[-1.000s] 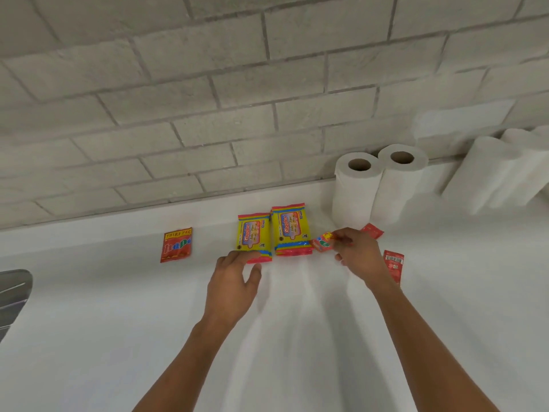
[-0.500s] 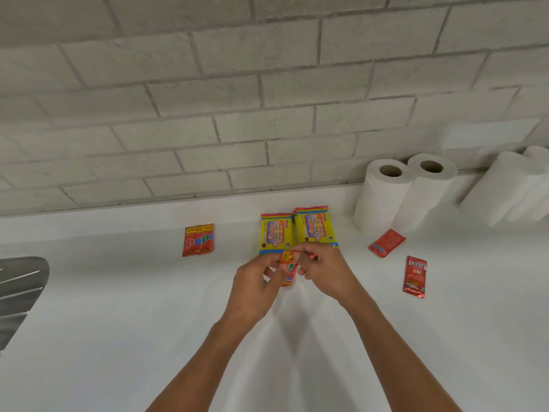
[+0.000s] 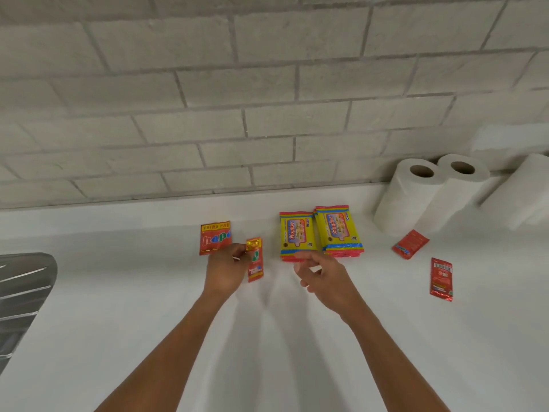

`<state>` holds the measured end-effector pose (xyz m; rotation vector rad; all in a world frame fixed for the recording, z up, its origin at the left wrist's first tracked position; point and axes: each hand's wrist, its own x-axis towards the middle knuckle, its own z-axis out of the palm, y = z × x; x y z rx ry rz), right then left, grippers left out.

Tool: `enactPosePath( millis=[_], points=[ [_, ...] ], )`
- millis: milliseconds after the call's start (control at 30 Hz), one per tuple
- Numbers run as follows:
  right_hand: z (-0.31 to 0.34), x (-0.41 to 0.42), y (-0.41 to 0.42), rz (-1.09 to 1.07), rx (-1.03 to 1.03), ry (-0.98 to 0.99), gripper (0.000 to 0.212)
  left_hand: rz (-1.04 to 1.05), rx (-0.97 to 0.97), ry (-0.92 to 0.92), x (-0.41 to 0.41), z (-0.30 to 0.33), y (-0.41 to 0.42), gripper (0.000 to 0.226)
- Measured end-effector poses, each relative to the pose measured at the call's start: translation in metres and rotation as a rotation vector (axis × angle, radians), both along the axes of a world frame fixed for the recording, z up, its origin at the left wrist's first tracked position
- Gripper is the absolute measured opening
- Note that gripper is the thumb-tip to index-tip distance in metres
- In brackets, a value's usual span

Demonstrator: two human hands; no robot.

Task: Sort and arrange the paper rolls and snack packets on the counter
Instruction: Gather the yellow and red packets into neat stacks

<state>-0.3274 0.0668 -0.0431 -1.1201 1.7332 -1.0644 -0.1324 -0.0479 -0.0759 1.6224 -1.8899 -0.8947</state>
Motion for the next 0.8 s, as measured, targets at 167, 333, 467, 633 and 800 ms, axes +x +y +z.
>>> enactPosePath(
  millis=[167, 333, 467, 633, 800],
  points=[
    [-0.007, -0.009, 0.011, -0.059, 0.045, -0.019, 0.018, 0.036, -0.032, -0.127, 0.009, -0.007, -0.052, 0.033],
    [-0.014, -0.017, 0.019, -0.118, 0.075, 0.004, 0.022, 0.067, -0.015, -0.147, 0.004, -0.017, -0.093, 0.016],
    [-0.019, -0.022, 0.025, -0.155, 0.085, 0.026, 0.022, 0.113, 0.015, -0.158, 0.000, -0.025, -0.111, 0.033],
    [-0.018, -0.027, 0.032, -0.194, 0.100, 0.043, 0.022, 0.126, 0.004, -0.205, -0.001, -0.029, -0.120, 0.031],
    [-0.018, -0.032, 0.043, -0.222, 0.121, 0.034, 0.022, 0.117, -0.055, -0.294, -0.001, -0.033, -0.119, 0.024]
  ],
)
